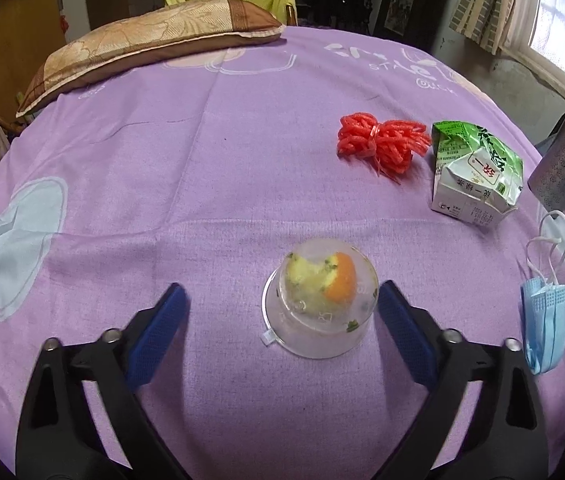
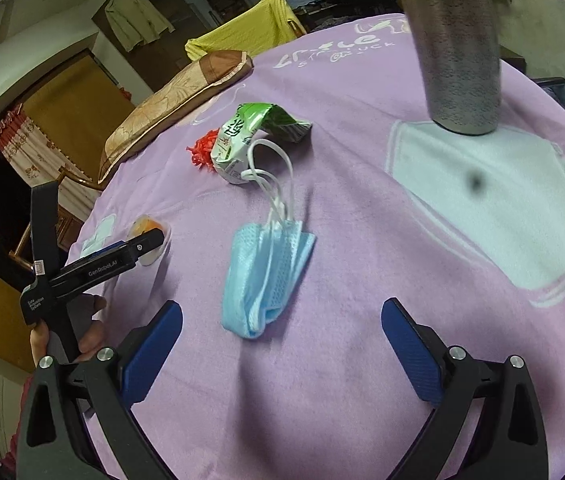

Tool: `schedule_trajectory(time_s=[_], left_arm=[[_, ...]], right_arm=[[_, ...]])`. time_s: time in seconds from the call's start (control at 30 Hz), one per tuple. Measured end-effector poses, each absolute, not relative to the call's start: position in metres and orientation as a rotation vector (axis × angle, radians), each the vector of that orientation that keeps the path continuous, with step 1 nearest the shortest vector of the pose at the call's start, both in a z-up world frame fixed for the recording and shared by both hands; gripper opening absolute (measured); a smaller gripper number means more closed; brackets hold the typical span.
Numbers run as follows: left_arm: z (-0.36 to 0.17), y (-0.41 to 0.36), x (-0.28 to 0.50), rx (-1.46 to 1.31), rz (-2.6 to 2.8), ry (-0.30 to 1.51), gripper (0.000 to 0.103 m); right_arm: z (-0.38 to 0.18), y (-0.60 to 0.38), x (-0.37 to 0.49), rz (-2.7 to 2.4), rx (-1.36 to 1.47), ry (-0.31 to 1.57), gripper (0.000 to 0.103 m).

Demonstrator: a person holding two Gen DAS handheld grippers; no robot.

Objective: Collect trash
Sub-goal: 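Grasp the clear jelly cup with the left gripper while the right grasps the blue mask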

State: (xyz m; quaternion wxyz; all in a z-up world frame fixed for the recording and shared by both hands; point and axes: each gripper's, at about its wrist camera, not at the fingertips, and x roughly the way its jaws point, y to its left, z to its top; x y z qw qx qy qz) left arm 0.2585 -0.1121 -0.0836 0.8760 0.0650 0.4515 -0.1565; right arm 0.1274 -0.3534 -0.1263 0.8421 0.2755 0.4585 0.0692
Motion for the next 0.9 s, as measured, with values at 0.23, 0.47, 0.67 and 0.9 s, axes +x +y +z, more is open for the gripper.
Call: schedule_trajectory(time_s=[0.23, 0.47, 0.67, 0.9], left_arm=[[-0.075, -0.116, 0.248, 0.175, -0.344, 0.890, 0.052], [-0.057, -0.095, 0.248, 0.105, -0.303, 0.829, 0.051], [-0.054, -0.097, 0.245, 0.125, -0.299, 0.814, 0.051], [-0.058, -0.099, 0.245, 0.126, -0.313, 0.829, 0.051]], right_arm=[[-0.099, -0.349, 0.117, 0.057, 0.480, 0.881, 0.098], [-0.073, -0.315, 0.146, 0.071, 0.363, 0.829, 0.098], [-0.100, -0.299, 0.167, 0.042, 0.340, 0.927, 0.096], [-0.120, -0.305, 0.175, 0.040, 0.395, 1.002, 0.089]])
